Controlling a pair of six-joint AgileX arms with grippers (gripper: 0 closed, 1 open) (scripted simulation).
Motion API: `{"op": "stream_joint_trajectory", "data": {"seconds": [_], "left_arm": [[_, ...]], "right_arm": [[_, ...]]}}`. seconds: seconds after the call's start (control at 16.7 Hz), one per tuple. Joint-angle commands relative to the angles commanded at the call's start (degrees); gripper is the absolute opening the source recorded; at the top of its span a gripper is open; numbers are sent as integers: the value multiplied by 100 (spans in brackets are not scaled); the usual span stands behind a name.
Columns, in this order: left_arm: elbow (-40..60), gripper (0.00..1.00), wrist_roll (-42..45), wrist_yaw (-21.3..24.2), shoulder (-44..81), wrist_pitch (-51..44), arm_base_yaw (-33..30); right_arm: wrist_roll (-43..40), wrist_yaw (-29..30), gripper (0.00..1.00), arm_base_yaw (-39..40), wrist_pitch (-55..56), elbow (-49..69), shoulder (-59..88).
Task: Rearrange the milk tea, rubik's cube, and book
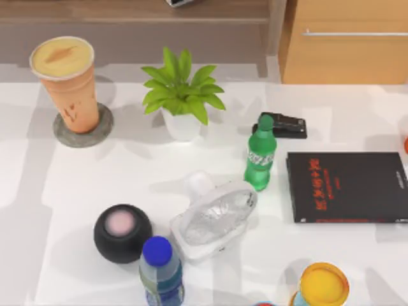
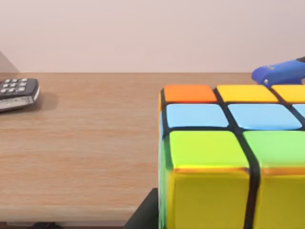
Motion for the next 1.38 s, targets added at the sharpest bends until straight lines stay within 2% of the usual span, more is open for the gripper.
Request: {"op": "stream_joint_trajectory", "data": {"seconds": [0.24, 0.48, 0.78, 1.2, 1.38], "left_arm": [[261, 0, -75, 177, 182, 278, -49], [1250, 0, -117, 336, 1096, 360, -32], [2465, 0, -42, 135, 2132, -161, -23], [2579, 0, -20, -2, 2264, -301, -65], [2579, 23, -20, -2, 2264, -301, -65]], "right_arm": [[0, 0, 100, 0, 0, 0, 0], [0, 0, 100, 0, 0, 0, 0], [0, 0, 100, 0, 0, 0, 0], [0, 0, 100, 0, 0, 0, 0], [0, 0, 100, 0, 0, 0, 0]]}}
